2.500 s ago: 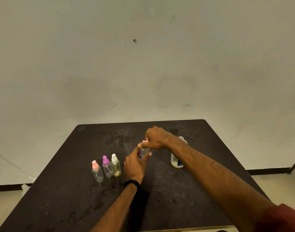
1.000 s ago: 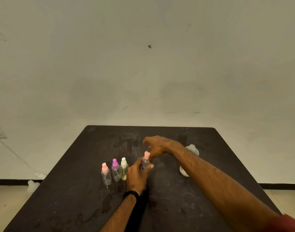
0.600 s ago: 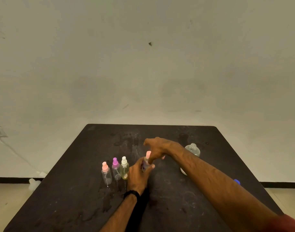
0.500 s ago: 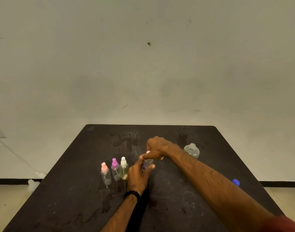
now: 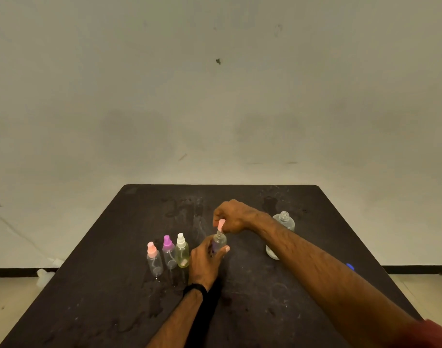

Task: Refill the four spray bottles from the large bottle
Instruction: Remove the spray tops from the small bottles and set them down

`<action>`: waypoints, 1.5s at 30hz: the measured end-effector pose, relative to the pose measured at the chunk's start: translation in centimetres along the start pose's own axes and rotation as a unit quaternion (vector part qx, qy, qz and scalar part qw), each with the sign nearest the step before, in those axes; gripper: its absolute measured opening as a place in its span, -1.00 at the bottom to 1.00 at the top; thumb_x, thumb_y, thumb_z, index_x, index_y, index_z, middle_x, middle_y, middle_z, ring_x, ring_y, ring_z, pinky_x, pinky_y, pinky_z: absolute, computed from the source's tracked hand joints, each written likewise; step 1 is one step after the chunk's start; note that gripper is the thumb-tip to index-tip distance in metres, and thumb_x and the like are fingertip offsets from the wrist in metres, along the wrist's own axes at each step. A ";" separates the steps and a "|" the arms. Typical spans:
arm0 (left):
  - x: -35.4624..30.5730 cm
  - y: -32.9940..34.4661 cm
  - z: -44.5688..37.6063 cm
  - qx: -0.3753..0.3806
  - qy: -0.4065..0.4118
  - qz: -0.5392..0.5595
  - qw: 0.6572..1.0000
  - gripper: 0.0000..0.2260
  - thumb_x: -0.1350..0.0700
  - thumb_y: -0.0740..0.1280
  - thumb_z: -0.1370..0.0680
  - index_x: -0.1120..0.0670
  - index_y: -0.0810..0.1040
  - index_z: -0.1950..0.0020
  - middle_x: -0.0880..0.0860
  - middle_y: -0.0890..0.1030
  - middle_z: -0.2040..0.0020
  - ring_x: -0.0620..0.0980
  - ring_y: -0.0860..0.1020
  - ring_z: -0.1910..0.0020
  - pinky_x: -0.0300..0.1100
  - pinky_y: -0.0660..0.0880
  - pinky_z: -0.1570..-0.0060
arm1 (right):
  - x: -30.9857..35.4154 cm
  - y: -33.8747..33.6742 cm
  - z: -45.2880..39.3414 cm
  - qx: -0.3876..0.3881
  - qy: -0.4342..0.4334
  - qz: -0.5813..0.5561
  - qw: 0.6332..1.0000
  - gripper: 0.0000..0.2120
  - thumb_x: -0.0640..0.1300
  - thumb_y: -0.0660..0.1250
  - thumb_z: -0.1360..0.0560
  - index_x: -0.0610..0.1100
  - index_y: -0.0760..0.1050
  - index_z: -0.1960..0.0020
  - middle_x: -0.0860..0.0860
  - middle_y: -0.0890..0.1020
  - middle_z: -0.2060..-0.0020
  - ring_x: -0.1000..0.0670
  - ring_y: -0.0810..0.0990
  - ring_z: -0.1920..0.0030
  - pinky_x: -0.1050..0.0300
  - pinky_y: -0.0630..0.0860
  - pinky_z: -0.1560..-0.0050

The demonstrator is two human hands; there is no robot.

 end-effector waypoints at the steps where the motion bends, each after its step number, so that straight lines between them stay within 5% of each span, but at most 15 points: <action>1: 0.3 0.0 0.0 0.001 -0.001 -0.003 1.000 -0.75 -0.04 0.51 -0.49 -0.08 0.60 -0.13 -0.12 0.68 0.05 -0.16 0.64 0.03 -0.23 0.60 0.00 | -0.1 -0.4 0.1 -0.006 -0.002 -0.003 1.000 -0.79 -0.26 0.40 -0.47 -0.09 0.59 -0.08 -0.08 0.61 -0.12 -0.09 0.57 -0.11 0.01 0.56 -0.16; 13: 0.8 -0.2 0.0 -0.018 -0.018 0.018 1.000 -0.70 0.00 0.52 -0.49 -0.01 0.61 -0.19 -0.11 0.68 -0.02 -0.15 0.63 -0.02 -0.30 0.53 -0.02 | -5.5 -3.0 9.4 -0.061 0.041 -0.035 0.997 -0.77 -0.09 0.46 -0.42 -0.05 0.54 -0.06 0.06 0.59 0.03 0.04 0.58 0.02 0.15 0.56 0.00; 21: 1.3 -0.2 0.4 -0.030 -0.030 0.036 0.998 -0.72 -0.02 0.56 -0.45 0.01 0.65 -0.11 -0.10 0.69 0.02 -0.12 0.65 -0.01 -0.24 0.54 -0.01 | -16.4 2.5 19.1 -0.147 0.187 -0.083 0.968 -0.81 -0.06 0.47 -0.41 0.03 0.47 0.06 0.12 0.59 0.15 0.09 0.57 0.13 0.31 0.48 0.18; 27: 0.8 -0.2 0.8 -0.023 -0.034 0.045 0.998 -0.53 0.03 0.57 -0.44 0.11 0.58 -0.29 0.02 0.66 -0.19 -0.02 0.61 -0.18 -0.14 0.52 -0.23 | -21.3 6.4 21.7 -0.118 0.264 -0.088 0.953 -0.92 -0.09 0.43 -0.45 0.02 0.52 0.13 0.07 0.61 0.17 0.07 0.59 0.14 0.22 0.58 0.07; 32: 0.6 -0.3 0.7 -0.026 -0.052 0.046 0.997 -0.43 0.03 0.58 -0.42 0.15 0.52 -0.37 0.09 0.63 -0.26 0.04 0.59 -0.26 -0.08 0.51 -0.30 | -22.3 7.2 21.7 -0.085 0.278 -0.089 0.953 -0.95 -0.15 0.43 -0.47 -0.06 0.56 0.11 0.02 0.61 0.14 0.06 0.58 0.14 0.33 0.46 0.19; 40: 0.7 -0.6 1.1 -0.019 -0.071 0.041 0.996 -0.45 0.05 0.61 -0.39 0.12 0.54 -0.32 0.01 0.65 -0.20 -0.03 0.60 -0.22 -0.23 0.50 -0.22 | -23.2 8.0 21.3 -0.064 0.272 -0.071 0.958 -0.77 -0.06 0.46 -0.45 0.03 0.47 -0.04 0.01 0.58 -0.04 0.09 0.54 0.04 0.17 0.55 -0.05; 45: 0.1 -1.5 2.4 -0.031 -0.093 -0.019 0.995 -0.33 -0.04 0.60 -0.39 0.10 0.46 -0.42 0.07 0.58 -0.34 0.04 0.55 -0.32 -0.10 0.50 -0.29 | -21.4 6.5 22.2 -0.107 0.285 0.004 0.953 -0.46 0.14 0.41 -0.46 -0.04 0.38 -0.35 -0.02 0.54 -0.24 0.02 0.55 -0.15 0.12 0.53 -0.14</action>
Point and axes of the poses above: each hand's wrist, its own z-axis away from the middle knuckle, its own y-axis out of the palm, x = y × z, the point moved 6 cm from there along -z, towards the middle knuckle
